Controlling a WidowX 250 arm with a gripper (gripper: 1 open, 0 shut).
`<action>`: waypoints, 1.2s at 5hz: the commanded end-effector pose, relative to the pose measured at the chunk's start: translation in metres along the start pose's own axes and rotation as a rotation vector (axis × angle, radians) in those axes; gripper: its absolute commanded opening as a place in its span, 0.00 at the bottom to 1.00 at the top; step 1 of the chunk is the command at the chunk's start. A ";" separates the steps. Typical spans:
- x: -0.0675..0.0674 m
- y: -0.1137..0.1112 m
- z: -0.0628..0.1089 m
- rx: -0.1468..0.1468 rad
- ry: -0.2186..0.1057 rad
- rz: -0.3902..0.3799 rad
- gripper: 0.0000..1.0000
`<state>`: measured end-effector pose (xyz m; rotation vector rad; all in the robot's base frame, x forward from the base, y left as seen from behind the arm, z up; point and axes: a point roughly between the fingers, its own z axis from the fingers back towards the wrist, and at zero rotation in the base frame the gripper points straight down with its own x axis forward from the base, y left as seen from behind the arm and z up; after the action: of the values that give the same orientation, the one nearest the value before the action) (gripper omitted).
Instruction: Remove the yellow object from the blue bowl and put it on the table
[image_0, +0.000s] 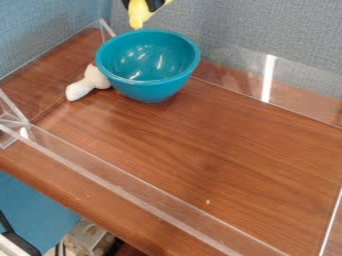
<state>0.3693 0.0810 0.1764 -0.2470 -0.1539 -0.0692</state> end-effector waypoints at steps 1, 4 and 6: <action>-0.007 -0.020 0.020 0.022 -0.114 -0.053 0.00; -0.025 -0.055 0.007 -0.005 -0.221 -0.108 0.00; -0.035 -0.079 -0.001 -0.014 -0.272 -0.152 0.00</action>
<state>0.3298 0.0067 0.1684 -0.2760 -0.3780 -0.1644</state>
